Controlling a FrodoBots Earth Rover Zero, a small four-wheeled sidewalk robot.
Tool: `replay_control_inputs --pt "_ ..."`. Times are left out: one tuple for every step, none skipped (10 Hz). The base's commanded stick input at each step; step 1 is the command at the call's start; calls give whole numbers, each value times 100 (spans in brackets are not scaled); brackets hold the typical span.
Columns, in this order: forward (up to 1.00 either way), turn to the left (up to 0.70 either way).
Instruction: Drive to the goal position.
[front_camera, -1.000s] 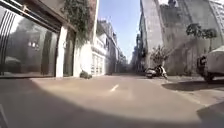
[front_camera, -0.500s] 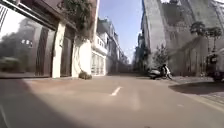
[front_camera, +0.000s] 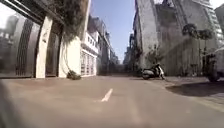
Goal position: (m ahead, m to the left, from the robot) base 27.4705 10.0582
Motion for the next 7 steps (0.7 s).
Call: replay_control_inputs --pt "100 -34" --pt "100 -19" --pt "100 0" --pt "100 0" --pt "100 0" --pt "100 0" --pt "100 0"
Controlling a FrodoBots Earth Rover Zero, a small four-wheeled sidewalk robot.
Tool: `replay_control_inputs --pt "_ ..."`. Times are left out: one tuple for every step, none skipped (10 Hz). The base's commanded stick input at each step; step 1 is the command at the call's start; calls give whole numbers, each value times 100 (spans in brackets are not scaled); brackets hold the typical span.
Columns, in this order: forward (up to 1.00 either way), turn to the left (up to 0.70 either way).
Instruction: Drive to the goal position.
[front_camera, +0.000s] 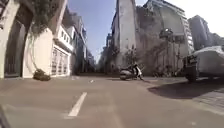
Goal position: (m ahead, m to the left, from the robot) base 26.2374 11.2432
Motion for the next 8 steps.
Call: replay_control_inputs --pt "100 0" --pt "100 0" --pt "100 0" --pt "100 12" --pt "100 28" --pt "100 40" --pt "100 40" --pt "100 13"
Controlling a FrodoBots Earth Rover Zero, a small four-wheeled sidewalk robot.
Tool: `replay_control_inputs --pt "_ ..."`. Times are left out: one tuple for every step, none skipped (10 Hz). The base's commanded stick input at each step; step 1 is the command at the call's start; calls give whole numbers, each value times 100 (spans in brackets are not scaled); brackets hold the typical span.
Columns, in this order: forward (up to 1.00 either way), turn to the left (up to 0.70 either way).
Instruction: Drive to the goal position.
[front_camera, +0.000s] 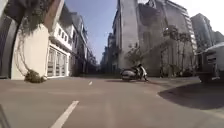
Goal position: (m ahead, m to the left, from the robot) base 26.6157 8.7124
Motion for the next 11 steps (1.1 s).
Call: replay_control_inputs --pt "100 0" --pt "100 0" --pt "100 0" --pt "100 0" --pt "100 0" --pt "100 0" --pt "100 0" --pt "100 0" --pt "100 0" --pt "100 0" --pt "100 0"
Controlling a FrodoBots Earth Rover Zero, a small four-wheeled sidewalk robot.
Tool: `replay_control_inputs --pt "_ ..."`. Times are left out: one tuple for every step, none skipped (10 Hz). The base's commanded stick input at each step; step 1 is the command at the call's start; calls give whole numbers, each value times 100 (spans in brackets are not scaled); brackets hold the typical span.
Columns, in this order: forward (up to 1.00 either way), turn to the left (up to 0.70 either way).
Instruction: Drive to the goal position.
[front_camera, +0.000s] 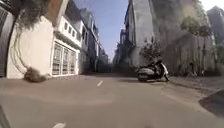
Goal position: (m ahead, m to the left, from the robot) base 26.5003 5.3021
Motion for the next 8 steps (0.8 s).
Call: replay_control_inputs --pt "100 0" --pt "100 0" --pt "100 0" --pt "100 0" --pt "100 0" --pt "100 0" --pt "100 0" --pt "100 0"
